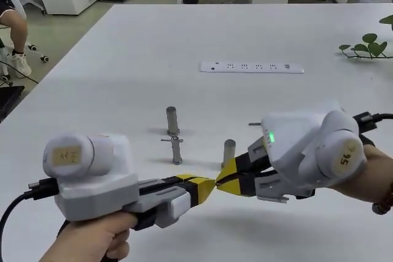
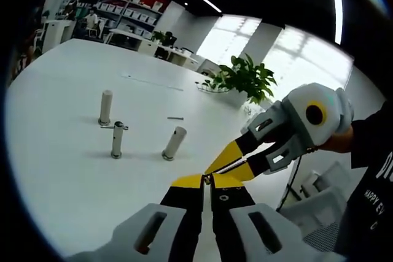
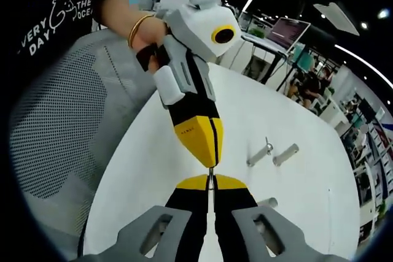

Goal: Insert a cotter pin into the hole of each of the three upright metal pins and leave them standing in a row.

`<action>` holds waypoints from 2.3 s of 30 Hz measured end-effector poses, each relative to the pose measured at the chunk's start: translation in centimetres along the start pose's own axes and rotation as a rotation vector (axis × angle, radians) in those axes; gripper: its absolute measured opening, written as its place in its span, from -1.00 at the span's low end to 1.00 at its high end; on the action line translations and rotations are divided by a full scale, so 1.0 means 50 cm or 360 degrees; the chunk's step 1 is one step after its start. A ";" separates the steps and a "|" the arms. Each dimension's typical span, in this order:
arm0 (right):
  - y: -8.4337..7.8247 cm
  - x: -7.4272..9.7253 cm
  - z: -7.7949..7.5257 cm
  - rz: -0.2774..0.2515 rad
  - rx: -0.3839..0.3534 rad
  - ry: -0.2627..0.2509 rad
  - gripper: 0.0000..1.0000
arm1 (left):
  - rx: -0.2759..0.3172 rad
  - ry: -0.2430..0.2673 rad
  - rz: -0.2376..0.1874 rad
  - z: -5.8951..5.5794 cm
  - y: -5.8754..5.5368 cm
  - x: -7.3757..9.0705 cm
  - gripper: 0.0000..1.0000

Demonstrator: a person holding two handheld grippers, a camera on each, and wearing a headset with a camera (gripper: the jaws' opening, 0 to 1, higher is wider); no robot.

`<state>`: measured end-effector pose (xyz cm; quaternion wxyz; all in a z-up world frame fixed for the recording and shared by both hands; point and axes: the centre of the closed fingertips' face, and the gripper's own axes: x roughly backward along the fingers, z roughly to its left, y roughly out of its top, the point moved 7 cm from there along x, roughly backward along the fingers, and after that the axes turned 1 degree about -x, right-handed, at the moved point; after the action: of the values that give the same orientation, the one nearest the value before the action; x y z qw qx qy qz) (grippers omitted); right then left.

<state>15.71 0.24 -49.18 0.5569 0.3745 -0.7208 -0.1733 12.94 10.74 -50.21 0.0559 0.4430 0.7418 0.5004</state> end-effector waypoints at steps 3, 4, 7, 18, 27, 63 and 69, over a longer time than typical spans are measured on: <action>0.001 0.000 0.001 -0.0007 -0.0005 -0.0001 -1.00 | -0.0028 -0.0018 -0.0010 0.000 -0.001 0.002 -1.00; 0.001 0.001 0.001 -0.0011 -0.0009 -0.0002 -1.00 | -0.0054 -0.0022 -0.0016 0.000 -0.001 0.003 -1.00; 0.002 0.000 0.001 -0.0023 -0.0017 -0.0009 -1.00 | -0.0083 -0.0016 -0.0023 -0.003 0.000 0.005 -1.00; -0.003 -0.002 0.001 -0.0085 -0.0234 -0.0082 -0.94 | -0.0153 -0.0028 -0.0064 -0.006 0.018 0.011 -1.00; -0.022 0.009 0.002 -0.0319 -0.0837 0.0001 -0.87 | -0.0298 -0.0037 -0.0026 0.002 0.024 0.019 -1.00; -0.013 0.027 0.051 -0.0542 -0.1078 0.0369 -1.00 | -0.0441 -0.0443 0.0029 -0.043 0.010 0.041 -1.00; -0.008 0.028 0.056 -0.0433 -0.0903 0.0361 -1.00 | -0.0475 -0.0462 0.0057 -0.046 0.005 0.041 -1.00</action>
<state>13.08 -1.54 -49.39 0.6875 0.3141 -0.5206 -0.3970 10.65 10.62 -48.13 0.2183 0.5104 0.6355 0.5367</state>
